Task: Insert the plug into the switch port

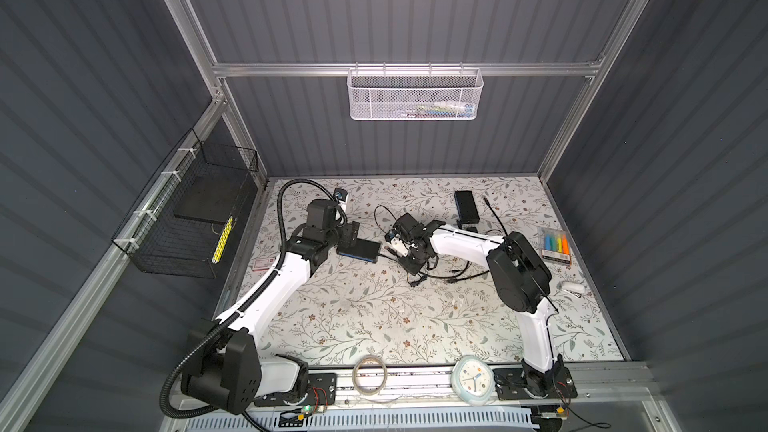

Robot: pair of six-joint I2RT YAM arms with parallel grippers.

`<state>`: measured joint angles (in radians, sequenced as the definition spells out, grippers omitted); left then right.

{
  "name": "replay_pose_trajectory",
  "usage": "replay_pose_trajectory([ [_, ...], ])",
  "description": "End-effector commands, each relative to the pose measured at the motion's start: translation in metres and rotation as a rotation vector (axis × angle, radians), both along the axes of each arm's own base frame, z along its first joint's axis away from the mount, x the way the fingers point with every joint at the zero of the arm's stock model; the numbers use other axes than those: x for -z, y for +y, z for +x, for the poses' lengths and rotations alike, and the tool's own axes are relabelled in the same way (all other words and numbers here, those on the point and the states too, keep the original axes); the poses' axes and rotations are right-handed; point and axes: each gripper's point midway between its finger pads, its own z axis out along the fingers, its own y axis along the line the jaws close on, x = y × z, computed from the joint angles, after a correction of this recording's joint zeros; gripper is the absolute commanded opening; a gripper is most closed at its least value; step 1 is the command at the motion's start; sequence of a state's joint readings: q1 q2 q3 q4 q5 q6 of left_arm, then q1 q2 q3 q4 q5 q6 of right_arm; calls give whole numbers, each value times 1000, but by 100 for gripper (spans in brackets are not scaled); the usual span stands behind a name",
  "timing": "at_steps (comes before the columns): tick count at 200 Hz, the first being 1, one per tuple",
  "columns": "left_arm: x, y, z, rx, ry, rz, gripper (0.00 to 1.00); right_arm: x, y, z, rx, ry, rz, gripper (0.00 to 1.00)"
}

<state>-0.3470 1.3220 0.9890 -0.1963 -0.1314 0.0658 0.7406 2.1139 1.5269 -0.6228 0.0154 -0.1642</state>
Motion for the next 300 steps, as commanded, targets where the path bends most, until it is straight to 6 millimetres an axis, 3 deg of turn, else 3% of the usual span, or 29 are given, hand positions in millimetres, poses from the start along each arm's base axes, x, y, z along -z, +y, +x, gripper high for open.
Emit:
replay_pose_trajectory([
  [1,-14,2,0,-14,-15,-26,83,15,-9,-6,-5,31,-66,6],
  [39,-15,-1,-1,-9,-13,-48,83,2,-29,-8,-65,6,-141,0],
  [92,-17,-7,-3,5,-17,-97,83,-59,-39,4,-89,-61,-113,0],
  [116,-17,-8,-4,12,-15,-108,82,-75,-38,1,-97,-56,-99,0],
  [164,-18,-14,-6,27,-12,-148,82,-74,-60,-23,-129,46,-204,0],
  [197,-17,-19,-4,35,-3,-178,80,-86,-75,-33,-140,107,-292,0],
  [236,-11,-15,-7,-2,7,-205,78,-67,-81,-50,-138,191,-371,0],
  [256,-8,-16,-9,-5,0,-234,79,-68,-86,-50,-102,160,-359,0],
  [275,-3,-20,-10,0,12,-262,79,-89,-75,-43,-69,84,-255,0],
  [300,-1,-31,-12,37,29,-327,79,-134,-51,-28,-37,-51,-86,0],
])
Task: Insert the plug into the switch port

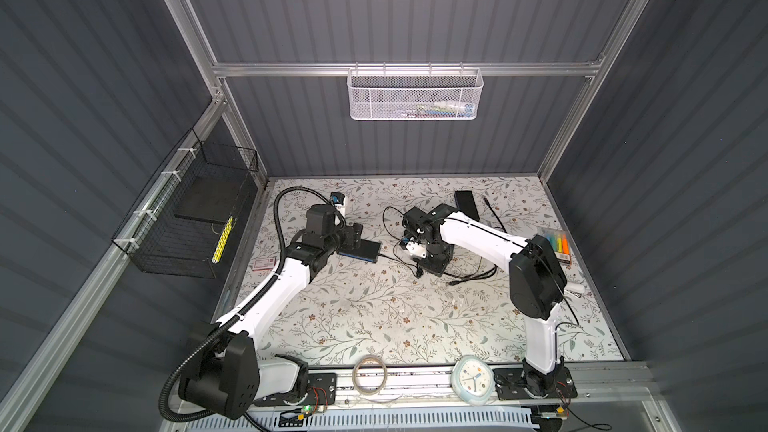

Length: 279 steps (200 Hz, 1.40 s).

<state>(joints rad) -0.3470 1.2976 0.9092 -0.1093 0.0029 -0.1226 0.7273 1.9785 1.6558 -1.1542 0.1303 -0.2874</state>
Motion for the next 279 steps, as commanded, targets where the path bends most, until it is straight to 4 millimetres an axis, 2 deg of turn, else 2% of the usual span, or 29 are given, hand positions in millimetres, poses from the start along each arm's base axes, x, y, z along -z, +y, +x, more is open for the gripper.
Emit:
replay_pose_trajectory([
  [1,-10,-11,-2,31,-19,-101,79,-62,24,17,45,-171,207,0],
  [22,-16,-26,-9,110,-19,-163,78,-91,35,24,71,-254,321,0],
  [44,-22,-31,-16,143,-22,-194,78,-109,36,29,117,-311,368,0],
  [62,-30,-29,-21,145,-44,-204,78,-125,28,31,157,-361,367,0],
  [91,-40,-32,-26,165,-62,-231,79,-162,1,36,212,-492,309,1],
  [115,-45,-42,-27,202,-55,-292,79,-190,-20,34,230,-559,264,1],
  [132,-49,-54,-30,251,-45,-369,80,-204,-20,32,251,-592,314,1],
  [154,-55,-76,-36,323,-46,-493,78,-200,5,28,279,-551,499,1],
  [193,-44,-130,-65,439,-23,-552,78,-170,55,19,321,-415,804,1],
  [211,-43,-143,-75,474,1,-627,77,-163,61,20,343,-402,854,1],
  [237,-36,-157,-86,503,12,-638,77,-161,66,23,381,-383,908,2],
  [279,-18,-169,-96,531,42,-643,77,-174,70,33,450,-377,1020,2],
])
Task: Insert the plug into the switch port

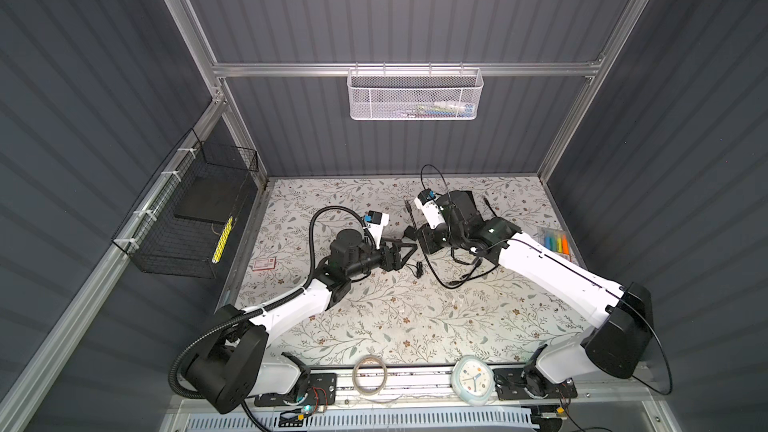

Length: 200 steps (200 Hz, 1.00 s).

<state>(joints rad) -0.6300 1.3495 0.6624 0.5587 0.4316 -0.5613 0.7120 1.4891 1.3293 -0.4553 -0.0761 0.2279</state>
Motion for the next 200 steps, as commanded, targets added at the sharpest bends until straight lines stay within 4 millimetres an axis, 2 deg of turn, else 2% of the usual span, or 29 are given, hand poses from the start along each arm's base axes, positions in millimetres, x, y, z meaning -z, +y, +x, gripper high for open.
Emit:
replay_pose_trajectory([
  [1,0,-8,-4,29,-6,-34,77,-27,9,8,23,-27,149,2],
  [60,0,-29,1,81,-30,-80,72,-33,14,6,25,-6,213,2],
  [81,1,-34,3,94,-26,-98,63,-33,9,6,42,-8,217,2],
  [107,0,-36,3,105,-23,-101,47,-30,3,9,59,-3,211,2],
  [138,-3,-35,2,105,-30,-85,34,-24,1,12,73,-6,182,2],
  [149,-3,-35,2,104,-30,-75,32,-21,0,13,77,-5,168,3],
  [163,-1,-33,3,93,-27,-60,27,-17,-1,14,85,-4,152,6],
  [177,1,-31,4,80,-24,-38,23,-15,-3,15,89,-7,133,14],
  [191,6,-30,5,66,-18,-2,19,-17,-6,16,83,-26,109,24],
  [200,12,-31,5,57,-13,48,16,-23,-9,18,85,-50,85,26],
])
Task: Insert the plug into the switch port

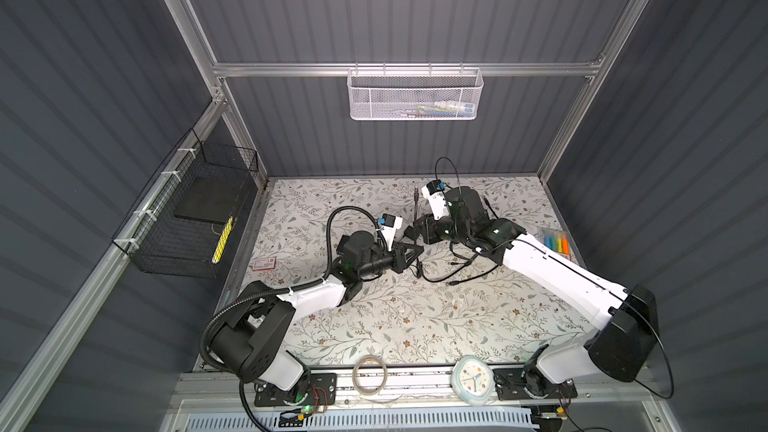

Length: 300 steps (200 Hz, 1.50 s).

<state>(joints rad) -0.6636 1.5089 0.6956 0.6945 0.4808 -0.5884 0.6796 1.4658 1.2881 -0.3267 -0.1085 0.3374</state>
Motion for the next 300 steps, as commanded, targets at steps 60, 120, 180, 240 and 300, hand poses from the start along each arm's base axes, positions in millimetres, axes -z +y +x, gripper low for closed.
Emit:
replay_pose_trajectory([
  [60,-2,2,4,-126,-78,212,11,-30,-32,25,108,-140,-198,25],
  [120,5,4,6,-142,-68,231,6,-16,-26,10,68,-88,-141,25],
  [180,8,3,8,-147,-52,244,4,10,5,-5,7,-51,-170,28],
  [240,5,4,7,-148,-50,244,4,19,23,2,9,-49,-192,30],
  [300,7,5,5,-145,-45,250,4,20,25,13,41,-67,-219,25],
])
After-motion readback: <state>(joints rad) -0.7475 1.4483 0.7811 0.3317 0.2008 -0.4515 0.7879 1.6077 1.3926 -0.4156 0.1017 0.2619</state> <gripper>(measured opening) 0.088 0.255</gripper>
